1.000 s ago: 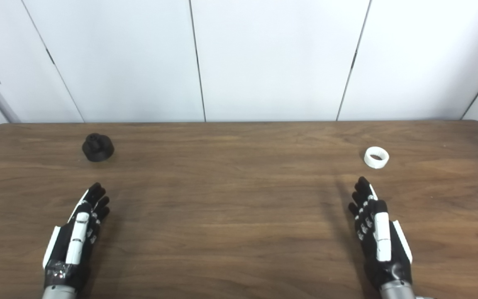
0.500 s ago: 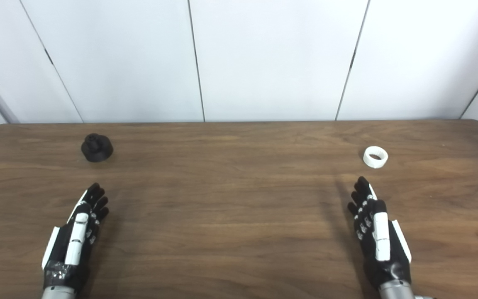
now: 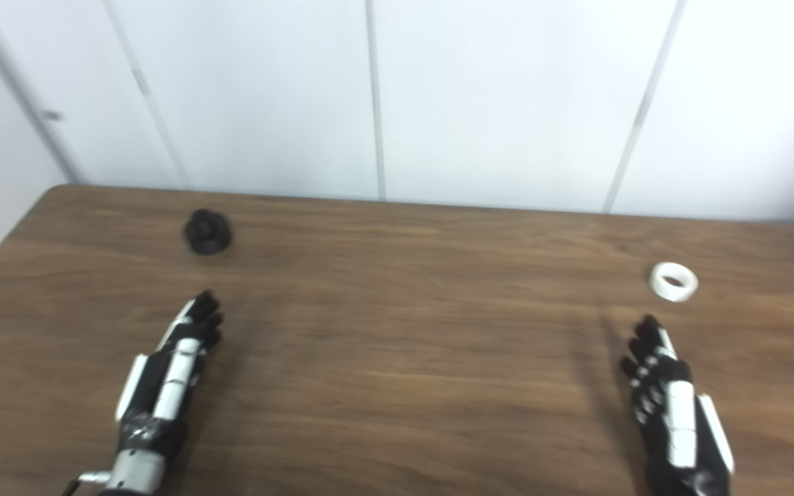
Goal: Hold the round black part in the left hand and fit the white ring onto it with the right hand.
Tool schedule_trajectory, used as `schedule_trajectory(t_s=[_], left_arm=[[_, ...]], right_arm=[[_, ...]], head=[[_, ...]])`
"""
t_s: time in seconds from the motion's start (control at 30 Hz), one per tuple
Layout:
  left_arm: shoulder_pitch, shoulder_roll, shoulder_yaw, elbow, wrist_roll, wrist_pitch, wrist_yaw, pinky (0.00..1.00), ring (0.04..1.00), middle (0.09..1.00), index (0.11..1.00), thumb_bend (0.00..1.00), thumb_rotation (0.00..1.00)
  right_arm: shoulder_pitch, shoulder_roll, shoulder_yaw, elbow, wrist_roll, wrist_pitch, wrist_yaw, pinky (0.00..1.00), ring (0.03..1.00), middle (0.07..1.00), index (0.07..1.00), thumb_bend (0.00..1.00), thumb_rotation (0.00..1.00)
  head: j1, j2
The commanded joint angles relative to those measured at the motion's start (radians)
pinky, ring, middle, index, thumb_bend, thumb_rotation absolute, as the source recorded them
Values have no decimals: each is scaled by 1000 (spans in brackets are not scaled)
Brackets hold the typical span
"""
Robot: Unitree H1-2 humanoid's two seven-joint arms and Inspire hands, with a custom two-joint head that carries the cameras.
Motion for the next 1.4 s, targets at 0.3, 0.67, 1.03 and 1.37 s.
schedule_trajectory(t_s=[0.3, 0.67, 1.03, 1.37], left_arm=[[14, -59, -50, 70, 40, -39, 29, 976, 956, 953, 957, 458, 759], [15, -47, -56, 78, 66, -39, 35, 967, 967, 957, 961, 538, 707], [9, -30, -39, -22, 231, 14, 112, 953, 939, 928, 930, 784, 343], [-155, 112, 0, -116, 419, 184, 102, 925, 942, 938, 913, 1000, 331]], right_arm=[[25, -22, -5, 11, -22, 28, -5, 995, 1000, 984, 967, 637, 1000], [24, -17, 1, 16, -19, 27, -8, 908, 966, 947, 926, 667, 998], [29, -12, 11, 3, -34, 34, -17, 980, 993, 973, 949, 755, 985], [12, -21, 8, 75, -9, -15, 11, 1000, 1000, 1000, 980, 717, 1000]], head=[[94, -76], [64, -69], [20, -46], [-4, -43]])
